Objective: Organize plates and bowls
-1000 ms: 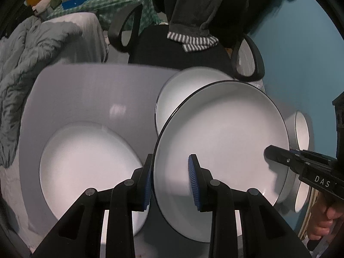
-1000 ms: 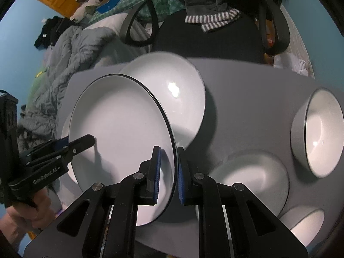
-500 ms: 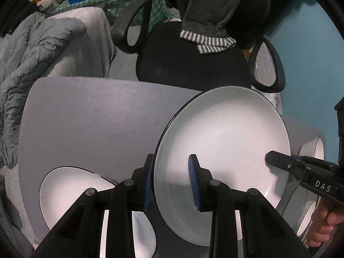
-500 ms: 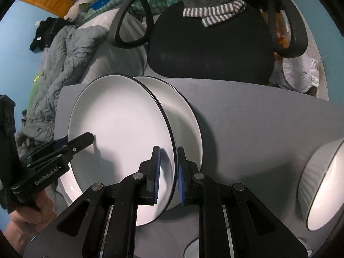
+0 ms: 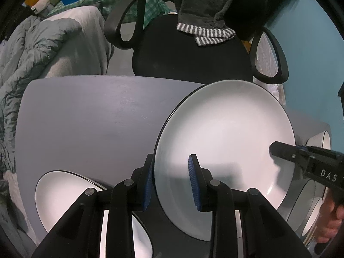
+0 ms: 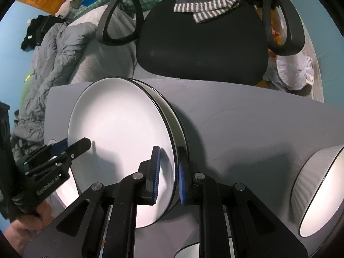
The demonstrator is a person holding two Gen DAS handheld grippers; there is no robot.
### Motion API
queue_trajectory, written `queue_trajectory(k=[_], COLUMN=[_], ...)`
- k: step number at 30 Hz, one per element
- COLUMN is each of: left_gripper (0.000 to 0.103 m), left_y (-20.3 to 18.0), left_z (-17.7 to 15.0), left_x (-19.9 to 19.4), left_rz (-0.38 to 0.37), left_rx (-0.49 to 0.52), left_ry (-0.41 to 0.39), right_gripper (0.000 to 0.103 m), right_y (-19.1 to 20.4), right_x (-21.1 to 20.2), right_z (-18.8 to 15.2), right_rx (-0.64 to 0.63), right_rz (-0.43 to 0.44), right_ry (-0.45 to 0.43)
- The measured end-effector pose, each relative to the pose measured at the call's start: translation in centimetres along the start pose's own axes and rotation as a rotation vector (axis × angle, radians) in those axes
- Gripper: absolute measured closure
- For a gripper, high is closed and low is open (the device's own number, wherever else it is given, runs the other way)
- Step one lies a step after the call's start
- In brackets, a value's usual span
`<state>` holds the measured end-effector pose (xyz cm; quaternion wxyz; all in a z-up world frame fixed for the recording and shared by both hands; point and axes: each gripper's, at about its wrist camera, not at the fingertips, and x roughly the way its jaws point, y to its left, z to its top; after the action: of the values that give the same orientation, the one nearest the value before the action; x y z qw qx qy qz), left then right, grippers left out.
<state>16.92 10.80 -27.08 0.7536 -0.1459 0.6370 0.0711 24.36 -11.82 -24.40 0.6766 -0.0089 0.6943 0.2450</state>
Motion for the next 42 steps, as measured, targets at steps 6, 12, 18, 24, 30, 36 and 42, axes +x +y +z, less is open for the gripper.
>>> queue_trajectory(k=[6, 12, 18, 24, 30, 36, 42], left_gripper=[0.069, 0.061, 0.053, 0.049, 0.045, 0.041, 0.035], left_y=[-0.2, -0.1, 0.4, 1.0, 1.8, 3.5, 6.1], left_z=[0.0, -0.1, -0.2, -1.0, -2.3, -3.9, -5.9], left_x=[-0.1, -0.7, -1.5, -3.1, -4.4, -5.9, -7.2], left_rz=[0.025, 0.052, 0.038, 0.018, 0.007, 0.005, 0.007], left_rx=[0.031, 0.05, 0.027, 0.003, -0.017, -0.053, -0.124], left_ry=[-0.008, -0.016, -0.021, -0.056, -0.07, -0.093, -0.117], right_gripper=[0.08, 0.069, 0.067, 0.058, 0.056, 0.05, 0.05], right_y=[0.3, 0.8, 1.2, 1.4, 1.8, 2.5, 4.1], right_x=[0.1, 0.1, 0.1, -0.4, -0.6, -1.6, -2.6], right_z=[0.5, 0.9, 1.0, 0.8, 0.4, 0.2, -0.1], right_rx=[0.009, 0.023, 0.037, 0.046, 0.037, -0.007, -0.081], right_rz=[-0.006, -0.025, -0.076, -0.079, -0.114, -0.2, -0.249], right_ry=[0.043, 0.087, 0.102, 0.081, 0.065, 0.002, -0.026])
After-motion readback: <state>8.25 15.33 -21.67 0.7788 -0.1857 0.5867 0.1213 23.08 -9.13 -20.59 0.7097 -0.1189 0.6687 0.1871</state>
